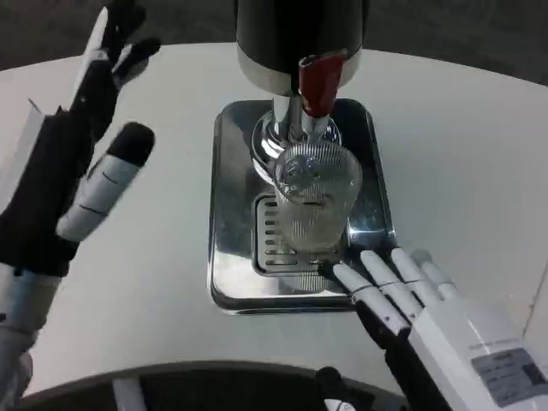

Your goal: Grasp the cup under the faucet to collect the drink, then remove the cup.

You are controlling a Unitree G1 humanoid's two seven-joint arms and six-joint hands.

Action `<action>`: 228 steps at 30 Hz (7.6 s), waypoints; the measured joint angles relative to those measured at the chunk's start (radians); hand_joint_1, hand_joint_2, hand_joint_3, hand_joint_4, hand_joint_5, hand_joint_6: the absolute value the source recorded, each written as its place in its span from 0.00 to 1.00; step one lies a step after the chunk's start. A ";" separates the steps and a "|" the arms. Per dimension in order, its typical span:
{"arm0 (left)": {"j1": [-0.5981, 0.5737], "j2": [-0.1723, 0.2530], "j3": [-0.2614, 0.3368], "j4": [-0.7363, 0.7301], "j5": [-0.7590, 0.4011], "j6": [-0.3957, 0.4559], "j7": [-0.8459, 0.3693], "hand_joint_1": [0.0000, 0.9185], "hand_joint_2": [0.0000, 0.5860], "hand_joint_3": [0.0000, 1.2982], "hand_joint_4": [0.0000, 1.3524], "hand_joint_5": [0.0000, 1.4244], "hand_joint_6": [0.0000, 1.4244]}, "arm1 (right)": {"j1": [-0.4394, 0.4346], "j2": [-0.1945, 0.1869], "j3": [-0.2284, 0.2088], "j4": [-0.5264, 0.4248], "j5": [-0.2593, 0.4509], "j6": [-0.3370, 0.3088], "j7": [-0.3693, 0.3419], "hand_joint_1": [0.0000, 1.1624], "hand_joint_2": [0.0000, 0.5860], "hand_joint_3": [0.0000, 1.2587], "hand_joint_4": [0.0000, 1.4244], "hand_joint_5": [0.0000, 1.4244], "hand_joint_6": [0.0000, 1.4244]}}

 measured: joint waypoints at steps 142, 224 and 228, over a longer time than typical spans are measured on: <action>-0.388 0.143 -0.024 -0.040 0.186 0.084 -0.702 0.00 0.12 0.00 0.00 0.02 0.00 | -0.589 0.185 -0.025 0.605 0.428 0.364 -0.255 0.56 0.34 0.00 0.00 0.00 0.00; -0.284 0.066 0.137 -0.067 0.043 0.054 -0.569 0.00 0.21 0.00 0.00 0.04 0.01 | -0.991 0.251 -0.007 1.278 0.702 0.056 -0.649 0.76 0.30 0.18 0.32 0.26 0.32; -0.280 0.068 0.145 -0.067 0.044 0.054 -0.569 0.00 0.21 0.00 0.00 0.04 0.02 | -1.007 0.250 -0.022 1.308 0.710 0.034 -0.697 0.88 0.29 0.31 0.44 0.45 0.58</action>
